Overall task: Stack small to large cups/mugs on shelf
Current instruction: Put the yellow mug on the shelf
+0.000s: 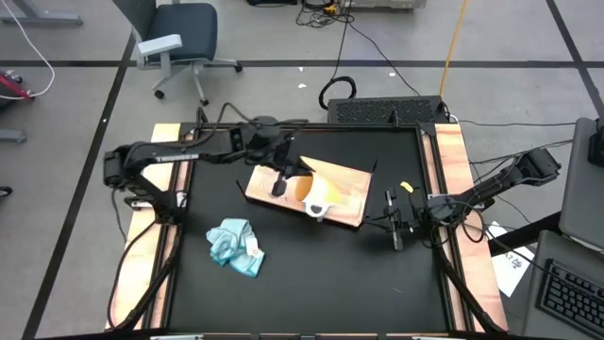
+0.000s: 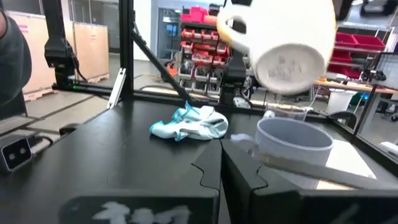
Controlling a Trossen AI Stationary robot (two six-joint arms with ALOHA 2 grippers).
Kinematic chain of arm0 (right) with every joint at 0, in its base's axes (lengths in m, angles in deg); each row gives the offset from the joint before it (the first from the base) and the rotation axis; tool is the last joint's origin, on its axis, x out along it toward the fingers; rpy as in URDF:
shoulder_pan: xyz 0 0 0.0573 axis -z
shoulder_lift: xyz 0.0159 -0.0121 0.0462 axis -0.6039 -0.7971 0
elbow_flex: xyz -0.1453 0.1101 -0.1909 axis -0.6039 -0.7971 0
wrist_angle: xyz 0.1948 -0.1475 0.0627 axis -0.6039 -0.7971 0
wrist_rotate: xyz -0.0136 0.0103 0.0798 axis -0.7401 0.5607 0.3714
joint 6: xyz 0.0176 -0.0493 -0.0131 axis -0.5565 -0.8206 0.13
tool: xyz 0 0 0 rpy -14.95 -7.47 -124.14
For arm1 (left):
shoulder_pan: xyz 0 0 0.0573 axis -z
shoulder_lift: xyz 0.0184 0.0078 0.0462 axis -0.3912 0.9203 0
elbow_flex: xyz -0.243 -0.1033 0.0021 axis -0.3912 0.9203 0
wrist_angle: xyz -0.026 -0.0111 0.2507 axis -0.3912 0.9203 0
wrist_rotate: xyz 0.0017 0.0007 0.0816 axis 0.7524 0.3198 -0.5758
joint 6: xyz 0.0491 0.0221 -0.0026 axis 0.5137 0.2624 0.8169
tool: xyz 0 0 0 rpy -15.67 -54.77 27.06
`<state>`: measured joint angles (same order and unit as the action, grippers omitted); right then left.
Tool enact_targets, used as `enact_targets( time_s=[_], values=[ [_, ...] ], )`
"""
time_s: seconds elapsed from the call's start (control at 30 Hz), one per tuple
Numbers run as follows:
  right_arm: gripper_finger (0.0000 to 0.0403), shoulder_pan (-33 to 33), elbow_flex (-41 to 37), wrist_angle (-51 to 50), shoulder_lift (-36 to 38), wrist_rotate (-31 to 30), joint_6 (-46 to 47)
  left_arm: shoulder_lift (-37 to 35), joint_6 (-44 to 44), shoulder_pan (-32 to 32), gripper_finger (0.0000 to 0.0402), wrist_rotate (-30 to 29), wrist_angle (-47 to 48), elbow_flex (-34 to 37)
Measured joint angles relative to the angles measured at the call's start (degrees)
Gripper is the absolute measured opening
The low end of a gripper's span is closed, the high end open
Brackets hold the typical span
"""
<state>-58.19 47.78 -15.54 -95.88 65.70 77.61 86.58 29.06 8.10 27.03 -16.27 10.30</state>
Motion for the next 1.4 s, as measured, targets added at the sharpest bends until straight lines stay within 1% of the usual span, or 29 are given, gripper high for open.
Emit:
enact_targets(
  time_s=[0.1,0.27,0.4,0.53,0.63,0.8,1.03,1.13,1.2,1.3,1.4],
  values=[
    [0.0,-0.02,0.0,0.04,0.14,-0.09,-0.16,3.43,0.0,-1.03,0.001,2.86,0.97,-4.08],
    [0.0,-0.02,0.0,0.77,0.2,-0.15,-1.79,9.04,1.51,-2.29,0.001,10.19,6.12,-11.3],
    [0.0,0.0,0.0,4.12,1.5,-0.27,-2.82,13.11,2.94,-2.42,0.001,10.52,10.26,-17.26],
    [0.0,0.0,0.0,2.87,4.19,-0.66,-2.96,16.54,4.13,-2.46,0.001,12.75,13.84,-22.38],
    [0.0,0.0,0.0,1.0,6.08,-1.42,-3.45,18.73,4.44,-2.41,0.0011,12.83,15.02,-24.83],
    [0.0,-0.02,0.0,-4.33,9.74,-6.32,-4.35,21.42,5.43,-2.42,0.001,13.03,15.93,-27.57],
    [0.0,-0.07,0.0,-7.76,13.31,-6.27,-4.4,24.81,6.23,-2.42,0.001,12.97,17.05,-30.84],
    [0.0,-0.07,0.0,-8.27,14.13,-6.27,-4.59,27.21,7.79,-2.42,0.001,12.49,20.13,-33.33],
    [0.0,-0.07,0.0,-8.2,14.29,-6.25,-4.59,29.42,9.34,-2.24,0.001,11.32,23.02,-36.18],
    [0.0,-0.07,0.0,-8.27,14.27,-6.25,-4.81,32.58,11.79,-2.21,0.001,9.56,30.15,-42.45],
    [0.0,-0.07,0.0,-8.75,14.27,-6.25,-4.81,35.27,13.41,-2.18,0.001,7.95,34.97,-48.04]
  ],
)
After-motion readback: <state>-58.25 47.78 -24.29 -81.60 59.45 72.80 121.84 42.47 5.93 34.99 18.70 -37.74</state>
